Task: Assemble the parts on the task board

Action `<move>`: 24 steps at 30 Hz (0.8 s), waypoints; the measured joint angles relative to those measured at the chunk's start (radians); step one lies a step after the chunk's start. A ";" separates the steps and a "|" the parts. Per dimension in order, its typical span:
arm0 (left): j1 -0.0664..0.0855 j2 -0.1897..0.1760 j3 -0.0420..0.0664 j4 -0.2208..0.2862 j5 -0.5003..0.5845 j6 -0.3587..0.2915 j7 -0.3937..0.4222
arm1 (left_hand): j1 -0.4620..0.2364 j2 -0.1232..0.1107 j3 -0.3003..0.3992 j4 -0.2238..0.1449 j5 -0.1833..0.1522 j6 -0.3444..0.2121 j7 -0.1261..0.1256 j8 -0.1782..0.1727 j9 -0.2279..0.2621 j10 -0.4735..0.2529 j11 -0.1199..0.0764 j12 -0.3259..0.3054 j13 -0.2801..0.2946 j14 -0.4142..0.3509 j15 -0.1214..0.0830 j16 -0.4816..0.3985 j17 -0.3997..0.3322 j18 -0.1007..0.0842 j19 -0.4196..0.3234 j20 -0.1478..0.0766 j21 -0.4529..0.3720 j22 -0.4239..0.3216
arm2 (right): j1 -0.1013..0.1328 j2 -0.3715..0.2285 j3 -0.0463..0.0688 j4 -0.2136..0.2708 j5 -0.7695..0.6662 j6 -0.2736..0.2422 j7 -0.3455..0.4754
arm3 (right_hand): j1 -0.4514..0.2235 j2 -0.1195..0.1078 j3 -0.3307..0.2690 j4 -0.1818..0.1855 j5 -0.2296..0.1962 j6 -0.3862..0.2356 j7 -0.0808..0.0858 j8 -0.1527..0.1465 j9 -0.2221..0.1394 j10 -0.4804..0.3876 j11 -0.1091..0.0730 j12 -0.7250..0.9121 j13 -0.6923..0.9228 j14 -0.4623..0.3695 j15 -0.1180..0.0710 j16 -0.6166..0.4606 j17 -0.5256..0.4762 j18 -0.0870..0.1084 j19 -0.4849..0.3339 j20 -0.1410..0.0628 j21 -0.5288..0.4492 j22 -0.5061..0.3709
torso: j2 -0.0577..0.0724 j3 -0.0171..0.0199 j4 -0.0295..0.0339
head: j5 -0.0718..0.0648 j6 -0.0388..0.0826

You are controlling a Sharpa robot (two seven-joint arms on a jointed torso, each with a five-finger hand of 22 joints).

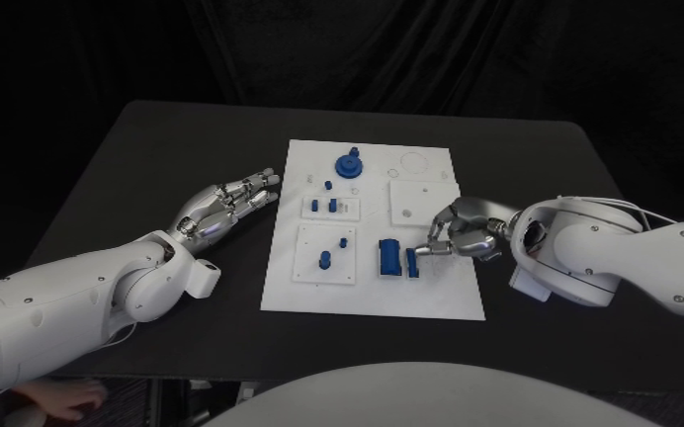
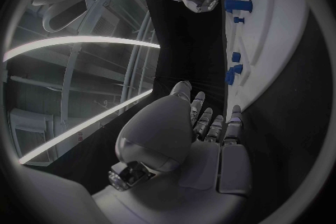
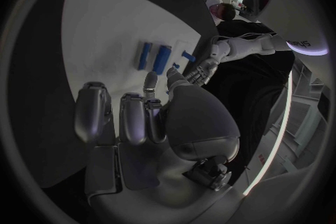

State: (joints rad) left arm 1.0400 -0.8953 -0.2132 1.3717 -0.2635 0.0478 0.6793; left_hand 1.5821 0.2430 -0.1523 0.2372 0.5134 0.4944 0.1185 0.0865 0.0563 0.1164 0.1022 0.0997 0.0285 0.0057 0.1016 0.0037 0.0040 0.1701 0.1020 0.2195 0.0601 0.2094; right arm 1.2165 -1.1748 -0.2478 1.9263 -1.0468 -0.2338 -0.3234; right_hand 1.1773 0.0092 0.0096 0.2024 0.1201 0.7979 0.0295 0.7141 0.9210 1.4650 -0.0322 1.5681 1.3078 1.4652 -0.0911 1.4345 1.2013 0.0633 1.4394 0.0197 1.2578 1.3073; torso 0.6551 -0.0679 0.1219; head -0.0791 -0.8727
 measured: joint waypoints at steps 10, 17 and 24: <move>0.019 -0.015 0.000 0.053 -0.020 -0.070 0.000 | -0.073 0.000 -0.044 0.057 -0.052 -0.130 -0.063 -0.040 -0.016 -0.022 -0.043 -0.005 -0.002 -0.005 -0.055 0.000 -0.003 0.000 -0.032 -0.061 -0.011 -0.042 | 0.044 0.016 -0.001 -0.071 0.177 -0.181 0.367 | -0.051 0.071 -0.040 0.091 0.185 -0.109 0.158 -0.238 -0.285 -0.841 0.192 -0.835 -0.489 -0.643 0.216 -0.817 -0.867 0.091 -0.627 0.167 -1.014 -0.308 | -0.026 0.0040 -0.0160 | 0.033 0.000; 0.024 0.000 0.000 0.060 -0.018 -0.103 0.000 | -0.129 0.015 -0.102 0.056 -0.109 -0.264 -0.182 -0.056 -0.028 -0.066 -0.087 -0.051 -0.012 -0.005 -0.066 0.000 -0.003 0.000 -0.072 -0.075 -0.040 -0.126 | 0.036 0.032 -0.001 -0.123 0.341 -0.193 0.578 | -0.090 0.143 -0.163 0.090 0.134 -0.299 0.096 -0.476 -0.546 -1.269 0.313 -1.212 -0.891 -1.146 0.358 -1.157 -1.090 0.014 -1.091 0.270 -1.207 -0.768 | -0.050 0.0060 -0.0296 | 0.059 0.000; 0.024 0.006 0.000 0.058 -0.014 -0.130 0.000 | -0.150 0.011 -0.123 0.053 -0.118 -0.281 -0.239 -0.056 -0.030 -0.110 -0.146 -0.093 -0.025 -0.007 -0.093 0.000 -0.003 0.000 -0.100 -0.089 -0.050 -0.188 | 0.015 0.042 -0.002 -0.161 0.433 -0.188 0.705 | -0.163 0.178 -0.194 0.049 0.092 -0.449 0.012 -0.596 -0.721 -1.418 0.240 -1.329 -1.095 -1.356 0.304 -1.292 -1.179 -0.019 -1.403 0.238 -1.247 -1.172 | -0.066 0.0115 -0.0417 | 0.083 0.000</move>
State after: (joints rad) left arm 1.0641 -0.8892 -0.2129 1.4296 -0.2776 -0.0820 0.6791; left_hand 1.4323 0.2536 -0.2756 0.2907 0.3958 0.2129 -0.1200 0.0309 0.0268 0.0068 -0.0434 0.0066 0.0037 -0.0016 0.0083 0.0037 0.0009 0.1702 0.0022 0.1305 0.0098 0.0212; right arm 1.2315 -1.1332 -0.2502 1.7658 -0.6134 -0.4213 0.3821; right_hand 1.0139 0.1871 -0.1847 0.2517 0.2125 0.3487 0.0416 0.1181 0.1999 0.0465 0.2080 0.2392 0.2124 0.1087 0.2130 0.1429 0.0218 0.0445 0.0361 0.2574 0.0104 0.1358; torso 0.5893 -0.0564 0.0802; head 0.0039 -0.8727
